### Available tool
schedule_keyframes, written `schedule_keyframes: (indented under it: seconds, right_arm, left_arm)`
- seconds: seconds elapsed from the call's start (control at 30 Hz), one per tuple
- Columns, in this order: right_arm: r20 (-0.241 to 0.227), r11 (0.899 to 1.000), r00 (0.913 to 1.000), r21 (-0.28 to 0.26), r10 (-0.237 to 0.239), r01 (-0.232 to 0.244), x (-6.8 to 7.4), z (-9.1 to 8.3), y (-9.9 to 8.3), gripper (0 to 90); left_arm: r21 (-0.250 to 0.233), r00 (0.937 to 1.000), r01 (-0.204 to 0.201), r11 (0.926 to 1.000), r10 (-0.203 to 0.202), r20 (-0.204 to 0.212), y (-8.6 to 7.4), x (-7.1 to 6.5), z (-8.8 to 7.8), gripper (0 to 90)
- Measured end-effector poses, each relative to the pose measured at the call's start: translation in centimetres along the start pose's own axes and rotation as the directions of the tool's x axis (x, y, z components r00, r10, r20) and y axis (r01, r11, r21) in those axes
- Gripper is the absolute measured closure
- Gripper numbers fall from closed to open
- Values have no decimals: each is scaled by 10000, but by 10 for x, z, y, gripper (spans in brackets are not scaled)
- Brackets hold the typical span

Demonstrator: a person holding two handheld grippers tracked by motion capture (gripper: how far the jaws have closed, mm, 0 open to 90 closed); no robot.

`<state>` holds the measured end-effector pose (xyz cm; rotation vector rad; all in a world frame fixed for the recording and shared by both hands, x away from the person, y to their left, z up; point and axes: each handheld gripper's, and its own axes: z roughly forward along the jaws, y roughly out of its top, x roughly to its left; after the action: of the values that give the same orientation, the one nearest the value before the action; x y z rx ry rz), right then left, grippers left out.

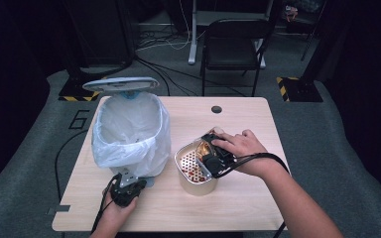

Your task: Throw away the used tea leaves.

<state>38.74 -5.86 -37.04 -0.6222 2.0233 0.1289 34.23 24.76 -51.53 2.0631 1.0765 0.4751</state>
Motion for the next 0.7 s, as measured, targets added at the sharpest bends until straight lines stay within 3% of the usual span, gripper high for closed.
schedule_keyframes:
  seconds: [0.13,0.2,0.23,0.27,0.33,0.37,0.4,0.43,0.47,0.53,0.63,0.67,0.7]
  right_arm:
    - [-48,9993,9998,309,-206,207,1,-3,1,540]
    - [138,9971,9975,324,-698,694,0,-3,3,540]
    - [636,9950,9937,427,-925,899,0,-4,4,540]
    - [677,9864,9860,716,-1526,1477,-1,-6,4,540]
    - [632,9830,9832,789,-1710,1658,2,-5,6,541]
    - [1006,9716,9692,987,-2247,2150,0,-6,7,541]
    - [981,9651,9633,1056,-2500,2398,1,-6,8,541]
    - [981,9651,9633,1056,-2500,2398,1,-6,8,541]
    - [1190,9535,9494,1195,-2905,2768,6,-4,10,542]
    - [1143,9338,9313,1382,-3460,3300,9,-4,11,542]
    - [1337,9296,9248,1510,-3561,3361,13,-3,13,543]
    - [1437,9218,9153,1574,-3764,3544,16,-3,13,543]
    - [1437,9218,9153,1574,-3764,3544,16,-3,13,543]
  left_arm:
    - [0,10000,12,10000,-12,2,0,0,0,884]
    - [-8,10000,20,10000,-20,0,0,0,0,885]
    - [-8,10000,20,10000,-20,0,0,0,0,885]
    - [-1,10000,10,10000,-10,-3,0,0,0,884]
    - [7,10000,-5,10000,5,-1,0,0,0,885]
    - [-1,10000,7,10000,-7,3,0,0,0,884]
    - [-1,10000,7,10000,-7,3,0,0,0,885]
    - [1,10000,12,10000,-12,2,0,0,0,885]
    - [-1,10000,21,10000,-21,5,0,0,0,885]
    - [-6,10000,19,10000,-19,1,0,0,0,884]
    - [-26,10000,13,10000,-13,9,0,0,0,884]
    - [4,10000,24,10000,-24,2,0,0,0,884]
    - [4,10000,24,10000,-24,2,0,0,0,884]
